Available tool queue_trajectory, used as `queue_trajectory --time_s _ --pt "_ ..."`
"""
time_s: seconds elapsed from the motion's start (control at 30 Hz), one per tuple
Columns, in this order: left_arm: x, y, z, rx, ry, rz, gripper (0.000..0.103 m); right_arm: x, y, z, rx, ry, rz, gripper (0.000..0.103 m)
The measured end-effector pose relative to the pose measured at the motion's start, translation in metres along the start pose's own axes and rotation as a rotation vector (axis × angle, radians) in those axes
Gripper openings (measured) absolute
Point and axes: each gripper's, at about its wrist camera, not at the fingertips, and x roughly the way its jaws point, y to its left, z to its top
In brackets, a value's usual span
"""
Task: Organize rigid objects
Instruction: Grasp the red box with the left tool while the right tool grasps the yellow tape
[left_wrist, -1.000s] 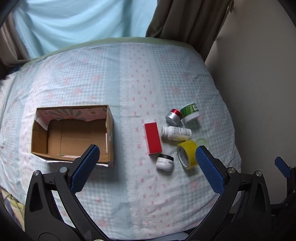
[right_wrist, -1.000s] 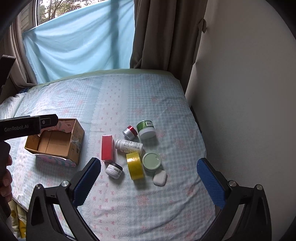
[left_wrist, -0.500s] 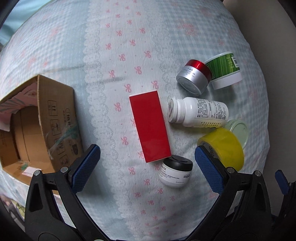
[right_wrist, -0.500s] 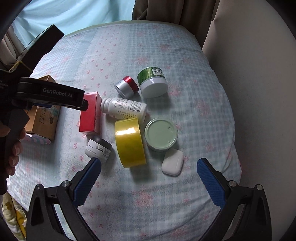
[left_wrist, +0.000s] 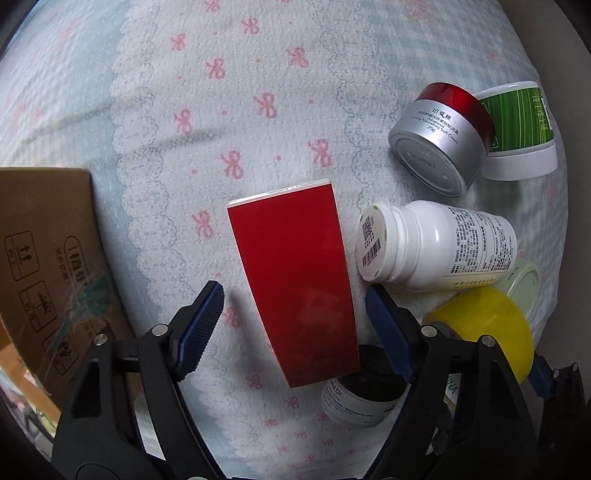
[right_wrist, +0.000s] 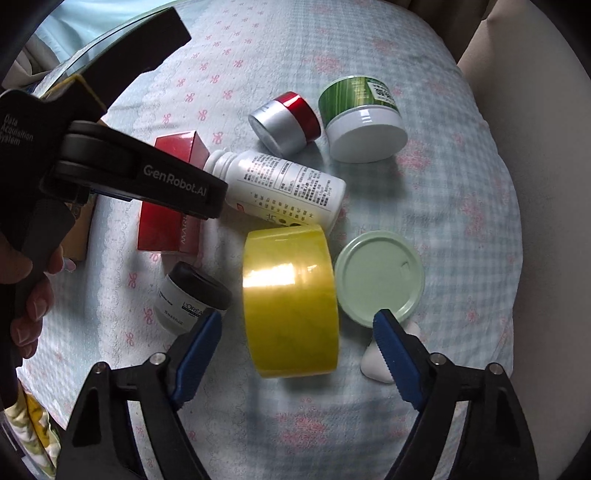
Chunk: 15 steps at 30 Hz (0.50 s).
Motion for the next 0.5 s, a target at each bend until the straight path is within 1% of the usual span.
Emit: queue_trajectory --time_s 0.03,0.07,0.1,0.13,0.17,0.2,0.33,0.37,0.4,0.5 --pt "0.002 0.001 0.002 0.003 0.003 -0.005 0.066 0.004 0.002 0.001 -0.006 0.011 0.0 0.07" --pt "0.005 0.001 0.003 0.006 0.01 -0.015 0.051 0.007 0.003 0.001 -0.012 0.025 0.0 0.063" --pt "0.007 0.002 0.004 0.006 0.017 -0.032 0.046 0.01 0.004 0.001 -0.018 0.04 -0.004 0.052" --pt "0.008 0.002 0.006 0.005 0.018 -0.028 0.046 0.013 0.004 0.001 -0.02 0.052 -0.013 0.048" --pt "0.009 0.002 0.006 0.006 0.018 -0.025 0.046 0.014 0.004 0.001 -0.02 0.059 -0.017 0.041" --pt "0.009 0.002 0.005 0.01 0.015 -0.021 0.045 0.014 0.003 0.0 -0.017 0.062 -0.018 0.038" --pt "0.007 0.0 0.007 0.029 0.001 0.002 0.044 0.013 -0.001 0.0 0.009 0.067 -0.009 0.038" --pt "0.004 -0.008 0.003 0.033 -0.003 0.009 0.043 0.012 -0.001 0.0 0.012 0.064 -0.011 0.038" --pt "0.002 -0.009 0.002 0.036 -0.01 0.011 0.042 0.01 -0.001 0.0 0.015 0.059 -0.014 0.038" --pt "-0.016 -0.011 -0.008 0.036 -0.032 0.009 0.04 0.001 -0.004 -0.002 0.033 0.048 -0.003 0.038"
